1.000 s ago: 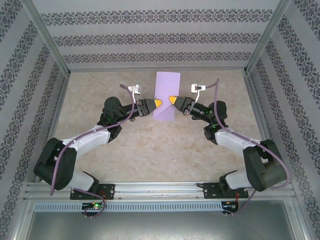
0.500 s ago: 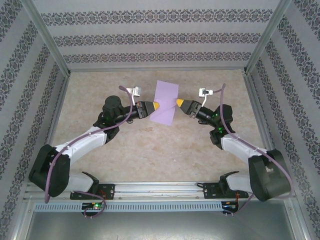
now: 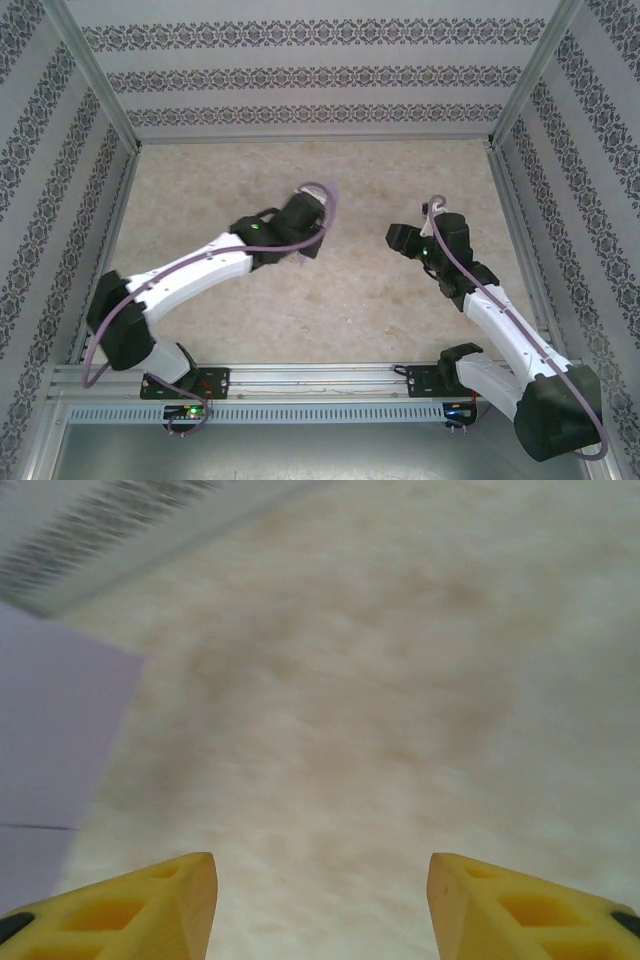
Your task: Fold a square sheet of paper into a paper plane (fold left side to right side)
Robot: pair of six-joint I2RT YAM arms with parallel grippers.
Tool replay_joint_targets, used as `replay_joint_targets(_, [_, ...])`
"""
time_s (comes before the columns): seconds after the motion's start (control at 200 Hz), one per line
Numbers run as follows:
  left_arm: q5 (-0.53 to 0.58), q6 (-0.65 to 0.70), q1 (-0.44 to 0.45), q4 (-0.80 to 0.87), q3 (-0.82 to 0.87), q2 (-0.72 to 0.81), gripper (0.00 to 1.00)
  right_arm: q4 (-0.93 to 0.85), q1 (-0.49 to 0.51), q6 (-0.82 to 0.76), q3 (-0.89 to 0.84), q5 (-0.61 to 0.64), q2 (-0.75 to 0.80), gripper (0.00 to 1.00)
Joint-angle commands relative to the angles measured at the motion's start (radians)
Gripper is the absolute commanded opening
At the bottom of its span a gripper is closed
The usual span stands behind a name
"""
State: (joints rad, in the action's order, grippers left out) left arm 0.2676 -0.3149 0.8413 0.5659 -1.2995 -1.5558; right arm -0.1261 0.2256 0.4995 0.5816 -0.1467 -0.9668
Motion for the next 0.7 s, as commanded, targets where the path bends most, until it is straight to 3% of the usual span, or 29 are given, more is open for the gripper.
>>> replay_joint_targets(0.0, [0.419, 0.045, 0.073, 0.239, -0.046, -0.088, 0.0, -0.184, -0.025, -0.067, 0.014, 0.177, 0.01, 0.6])
replay_joint_targets(0.14, [0.566, -0.06, 0.125, 0.286, -0.05, -0.179, 0.0, -0.177, -0.058, -0.042, -0.022, 0.18, 0.028, 0.66])
replay_joint_targets(0.28, [0.58, -0.192, 0.154, 0.333, -0.018, -0.247, 0.0, -0.155, -0.075, -0.039, -0.042, 0.161, 0.04, 0.66])
replay_joint_targets(0.405, [0.484, -0.262, 0.155, 0.325, 0.004, -0.298, 0.0, -0.143, -0.084, -0.038, -0.045, 0.137, 0.031, 0.66])
replay_joint_targets(0.595, [0.185, -0.321, 0.13, 0.139, 0.062, -0.297, 0.04, -0.129, -0.089, -0.032, -0.042, 0.085, 0.001, 0.66])
replay_joint_targets(0.695, [0.135, -0.35, 0.124, 0.066, 0.087, -0.28, 0.05, -0.127, -0.091, -0.021, -0.045, 0.059, -0.018, 0.66])
